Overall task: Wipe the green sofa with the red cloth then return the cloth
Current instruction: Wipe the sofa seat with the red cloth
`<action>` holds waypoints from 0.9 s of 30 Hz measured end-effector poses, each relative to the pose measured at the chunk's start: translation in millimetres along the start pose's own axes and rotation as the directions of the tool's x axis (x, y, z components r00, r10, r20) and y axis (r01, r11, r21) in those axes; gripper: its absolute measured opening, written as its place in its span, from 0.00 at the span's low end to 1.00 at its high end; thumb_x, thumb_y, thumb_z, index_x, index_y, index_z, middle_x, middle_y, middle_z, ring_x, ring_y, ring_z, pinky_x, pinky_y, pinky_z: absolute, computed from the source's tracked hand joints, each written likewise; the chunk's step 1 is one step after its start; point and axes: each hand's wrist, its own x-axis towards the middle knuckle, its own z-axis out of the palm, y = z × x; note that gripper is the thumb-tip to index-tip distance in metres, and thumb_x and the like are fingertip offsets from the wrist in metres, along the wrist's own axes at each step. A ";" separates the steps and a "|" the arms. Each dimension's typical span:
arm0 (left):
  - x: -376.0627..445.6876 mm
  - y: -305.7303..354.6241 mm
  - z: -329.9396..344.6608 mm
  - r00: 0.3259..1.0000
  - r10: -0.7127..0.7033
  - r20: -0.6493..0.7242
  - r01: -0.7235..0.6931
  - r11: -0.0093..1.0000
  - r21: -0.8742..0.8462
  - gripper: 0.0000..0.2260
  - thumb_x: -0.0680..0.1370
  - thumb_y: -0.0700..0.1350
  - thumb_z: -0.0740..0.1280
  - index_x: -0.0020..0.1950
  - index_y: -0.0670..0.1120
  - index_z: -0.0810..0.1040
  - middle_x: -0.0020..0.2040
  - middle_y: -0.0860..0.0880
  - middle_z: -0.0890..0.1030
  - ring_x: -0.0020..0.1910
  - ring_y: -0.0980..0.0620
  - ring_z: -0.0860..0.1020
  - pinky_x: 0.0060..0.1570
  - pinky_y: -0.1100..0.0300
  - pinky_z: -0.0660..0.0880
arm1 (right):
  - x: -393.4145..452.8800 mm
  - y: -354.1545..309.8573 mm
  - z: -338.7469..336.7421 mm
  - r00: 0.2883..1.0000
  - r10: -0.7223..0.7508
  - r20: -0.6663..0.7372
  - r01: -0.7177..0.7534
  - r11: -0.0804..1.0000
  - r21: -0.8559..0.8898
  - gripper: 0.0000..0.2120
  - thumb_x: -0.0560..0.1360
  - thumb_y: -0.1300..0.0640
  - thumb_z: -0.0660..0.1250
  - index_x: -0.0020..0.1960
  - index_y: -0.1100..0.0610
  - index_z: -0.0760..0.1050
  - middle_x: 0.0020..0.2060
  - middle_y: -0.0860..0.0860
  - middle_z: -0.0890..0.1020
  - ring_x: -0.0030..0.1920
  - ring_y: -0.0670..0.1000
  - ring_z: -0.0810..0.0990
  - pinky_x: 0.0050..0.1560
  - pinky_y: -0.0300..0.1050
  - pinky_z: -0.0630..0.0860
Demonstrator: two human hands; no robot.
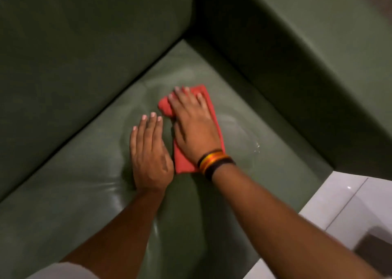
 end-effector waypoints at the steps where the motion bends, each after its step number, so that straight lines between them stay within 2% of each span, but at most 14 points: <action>1: 0.9 0.1 -0.4 1.000 0.007 0.004 -0.007 1.000 -0.001 0.25 0.83 0.40 0.53 0.80 0.39 0.69 0.81 0.41 0.70 0.83 0.43 0.66 0.84 0.43 0.58 | 22.3 13.5 -6.2 1.000 -0.013 -0.001 0.013 1.000 -0.001 0.31 0.73 0.56 0.62 0.77 0.57 0.68 0.78 0.55 0.69 0.80 0.56 0.63 0.83 0.56 0.55; 3: 1.6 0.6 -1.9 1.000 0.007 0.003 -0.007 1.000 -0.005 0.25 0.82 0.39 0.54 0.80 0.39 0.69 0.81 0.41 0.70 0.83 0.42 0.66 0.84 0.44 0.57 | 33.4 42.2 -21.6 0.998 0.052 -0.033 -0.052 0.999 0.005 0.31 0.73 0.57 0.62 0.77 0.56 0.68 0.78 0.55 0.69 0.80 0.55 0.65 0.83 0.54 0.57; 5: 1.2 1.5 -2.8 1.000 -0.006 0.000 0.006 1.000 0.005 0.25 0.82 0.38 0.55 0.80 0.39 0.69 0.81 0.41 0.70 0.83 0.42 0.66 0.84 0.43 0.57 | 0.3 72.9 -34.9 0.963 0.238 -0.127 -0.233 0.971 0.048 0.30 0.73 0.58 0.62 0.76 0.54 0.69 0.77 0.55 0.71 0.79 0.55 0.67 0.81 0.55 0.60; 8: -0.6 4.8 -3.3 1.000 -0.028 0.011 0.028 1.000 0.000 0.25 0.82 0.38 0.55 0.81 0.40 0.68 0.82 0.42 0.69 0.83 0.43 0.65 0.85 0.44 0.56 | -97.7 89.5 -41.3 0.794 0.547 -0.264 -0.534 0.836 0.127 0.30 0.73 0.60 0.60 0.76 0.55 0.68 0.78 0.54 0.69 0.80 0.55 0.64 0.82 0.59 0.56; 10: -2.1 6.3 -4.3 0.999 -0.038 0.026 0.038 0.999 -0.002 0.25 0.82 0.38 0.56 0.81 0.41 0.67 0.82 0.43 0.69 0.84 0.43 0.64 0.85 0.44 0.55 | -153.4 47.3 -24.8 0.702 0.666 -0.254 -0.648 0.744 0.162 0.33 0.72 0.62 0.59 0.78 0.57 0.66 0.80 0.54 0.66 0.81 0.56 0.61 0.82 0.61 0.55; 11: -2.4 5.4 -4.4 0.999 -0.033 0.023 0.033 0.999 -0.001 0.26 0.82 0.38 0.56 0.81 0.41 0.67 0.83 0.43 0.68 0.84 0.44 0.64 0.85 0.45 0.55 | -165.2 19.7 -12.4 0.732 0.644 -0.222 -0.627 0.765 0.148 0.35 0.71 0.62 0.60 0.78 0.57 0.65 0.80 0.54 0.65 0.82 0.55 0.60 0.83 0.60 0.54; 12: -2.7 4.2 -3.7 1.000 -0.025 0.016 0.025 1.000 -0.002 0.26 0.82 0.38 0.56 0.81 0.40 0.67 0.82 0.43 0.68 0.84 0.44 0.64 0.85 0.45 0.55 | -166.8 -5.0 -0.8 0.810 0.562 -0.169 -0.552 0.827 0.107 0.36 0.70 0.61 0.61 0.79 0.56 0.64 0.80 0.54 0.64 0.82 0.55 0.59 0.83 0.59 0.53; 14: -5.1 2.9 -2.5 1.000 0.000 0.001 0.000 1.000 -0.013 0.26 0.82 0.39 0.55 0.81 0.40 0.67 0.82 0.42 0.69 0.83 0.43 0.64 0.85 0.44 0.55 | -145.4 -33.9 13.5 0.956 0.289 -0.057 -0.287 0.957 0.045 0.36 0.70 0.59 0.64 0.79 0.55 0.64 0.81 0.53 0.64 0.82 0.55 0.58 0.84 0.57 0.51; 17: -9.0 -0.2 -1.9 0.999 0.018 -0.026 -0.018 1.000 -0.019 0.25 0.83 0.39 0.55 0.81 0.40 0.68 0.82 0.42 0.69 0.83 0.43 0.64 0.85 0.44 0.55 | -100.6 -5.7 9.3 0.998 0.060 -0.019 -0.060 0.998 0.021 0.33 0.72 0.57 0.63 0.78 0.56 0.66 0.79 0.55 0.68 0.81 0.56 0.62 0.83 0.57 0.55; 20: -14.4 -8.4 -10.3 0.998 0.059 -0.026 -0.062 0.992 -0.107 0.24 0.84 0.37 0.56 0.80 0.39 0.69 0.81 0.41 0.70 0.83 0.42 0.65 0.85 0.43 0.57 | -126.5 43.9 -5.9 0.949 0.258 -0.184 -0.252 0.966 0.057 0.32 0.70 0.58 0.62 0.75 0.56 0.71 0.76 0.55 0.72 0.79 0.56 0.67 0.81 0.57 0.59; 22: -24.6 -18.3 -24.7 0.995 0.093 0.043 -0.083 0.977 -0.196 0.24 0.83 0.36 0.57 0.80 0.39 0.70 0.82 0.40 0.69 0.84 0.42 0.64 0.85 0.44 0.56 | -175.2 64.6 -11.1 0.821 0.480 -0.308 -0.469 0.876 0.113 0.32 0.70 0.60 0.59 0.75 0.57 0.71 0.76 0.56 0.71 0.79 0.56 0.66 0.80 0.59 0.59; 24: -53.1 -27.0 -48.1 0.991 0.126 0.054 -0.112 0.971 -0.211 0.24 0.82 0.34 0.57 0.80 0.39 0.70 0.82 0.40 0.69 0.84 0.42 0.63 0.85 0.44 0.56 | -232.4 52.0 -8.2 0.702 0.632 -0.328 -0.612 0.771 0.174 0.32 0.72 0.62 0.58 0.77 0.57 0.68 0.79 0.55 0.68 0.81 0.57 0.62 0.81 0.60 0.57; 25: -73.5 -34.4 -60.9 0.990 0.132 0.051 -0.120 0.974 -0.194 0.25 0.82 0.34 0.56 0.80 0.39 0.70 0.82 0.40 0.68 0.84 0.41 0.63 0.85 0.44 0.56 | -258.0 26.4 1.3 0.685 0.658 -0.312 -0.633 0.750 0.191 0.33 0.71 0.64 0.59 0.77 0.57 0.66 0.79 0.55 0.67 0.81 0.57 0.61 0.82 0.61 0.56; 27: -113.9 -48.5 -79.7 0.991 0.122 0.057 -0.111 0.981 -0.158 0.27 0.80 0.33 0.56 0.80 0.39 0.70 0.82 0.40 0.68 0.84 0.40 0.63 0.85 0.43 0.57 | -290.2 -42.8 32.1 0.789 0.565 -0.240 -0.550 0.824 0.133 0.36 0.69 0.66 0.63 0.77 0.55 0.66 0.78 0.54 0.68 0.81 0.57 0.62 0.82 0.60 0.56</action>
